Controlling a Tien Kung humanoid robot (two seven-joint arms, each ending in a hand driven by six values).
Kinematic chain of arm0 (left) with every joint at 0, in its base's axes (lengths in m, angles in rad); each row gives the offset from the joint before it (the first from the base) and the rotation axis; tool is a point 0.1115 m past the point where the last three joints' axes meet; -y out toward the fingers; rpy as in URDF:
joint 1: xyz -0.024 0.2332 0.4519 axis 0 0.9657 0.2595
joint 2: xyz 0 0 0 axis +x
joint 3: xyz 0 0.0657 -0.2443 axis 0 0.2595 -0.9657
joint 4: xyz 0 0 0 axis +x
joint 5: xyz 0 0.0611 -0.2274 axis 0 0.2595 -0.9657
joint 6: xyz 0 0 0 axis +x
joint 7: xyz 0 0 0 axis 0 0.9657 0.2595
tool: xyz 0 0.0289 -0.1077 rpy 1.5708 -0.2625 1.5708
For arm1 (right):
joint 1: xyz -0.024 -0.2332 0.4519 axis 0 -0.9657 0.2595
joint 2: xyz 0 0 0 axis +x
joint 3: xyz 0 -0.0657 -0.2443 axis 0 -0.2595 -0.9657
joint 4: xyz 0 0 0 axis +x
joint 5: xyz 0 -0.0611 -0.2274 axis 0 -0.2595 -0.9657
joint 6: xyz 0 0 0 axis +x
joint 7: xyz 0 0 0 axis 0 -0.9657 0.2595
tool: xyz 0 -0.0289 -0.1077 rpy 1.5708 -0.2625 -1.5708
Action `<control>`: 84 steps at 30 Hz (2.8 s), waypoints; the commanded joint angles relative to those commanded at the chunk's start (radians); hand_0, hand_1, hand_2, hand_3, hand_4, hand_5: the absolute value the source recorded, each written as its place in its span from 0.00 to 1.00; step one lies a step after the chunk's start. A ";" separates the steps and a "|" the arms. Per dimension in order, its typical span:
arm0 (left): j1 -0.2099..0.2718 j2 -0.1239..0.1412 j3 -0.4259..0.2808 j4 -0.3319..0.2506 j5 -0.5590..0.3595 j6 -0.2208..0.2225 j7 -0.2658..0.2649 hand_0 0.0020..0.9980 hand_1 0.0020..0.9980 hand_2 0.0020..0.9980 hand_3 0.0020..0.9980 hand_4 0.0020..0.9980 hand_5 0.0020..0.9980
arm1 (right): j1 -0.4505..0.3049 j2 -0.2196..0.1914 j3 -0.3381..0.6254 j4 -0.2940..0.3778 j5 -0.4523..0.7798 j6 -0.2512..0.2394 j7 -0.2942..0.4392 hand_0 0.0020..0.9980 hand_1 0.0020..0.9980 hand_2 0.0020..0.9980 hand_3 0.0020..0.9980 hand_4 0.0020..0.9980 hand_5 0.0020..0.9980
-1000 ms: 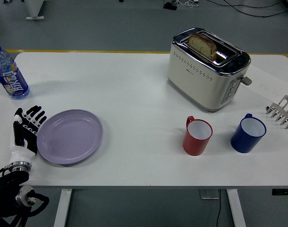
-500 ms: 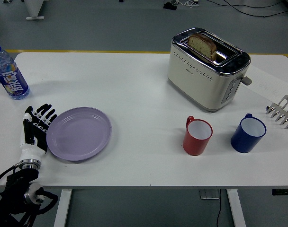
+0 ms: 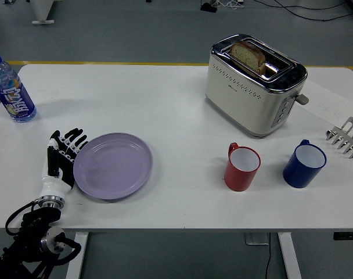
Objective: Push plate across desktop
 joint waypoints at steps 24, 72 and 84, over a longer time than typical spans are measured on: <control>0.010 -0.041 0.133 -0.053 -0.033 0.018 -0.019 0.72 0.75 0.72 0.59 0.51 1.00 | -0.010 -0.004 0.010 0.002 -0.024 0.003 -0.001 0.57 0.56 0.71 0.63 0.36 0.33; -0.020 -0.041 0.284 -0.114 -0.036 0.057 -0.018 0.71 0.75 0.72 0.58 0.50 1.00 | -0.002 -0.004 0.026 0.002 -0.049 -0.001 0.005 0.57 0.56 0.70 0.62 0.36 0.33; -0.015 -0.017 0.093 -0.132 0.133 0.126 0.091 0.69 0.71 0.71 0.58 0.50 1.00 | -0.001 -0.005 0.021 0.001 -0.045 -0.003 0.007 0.57 0.56 0.70 0.62 0.35 0.32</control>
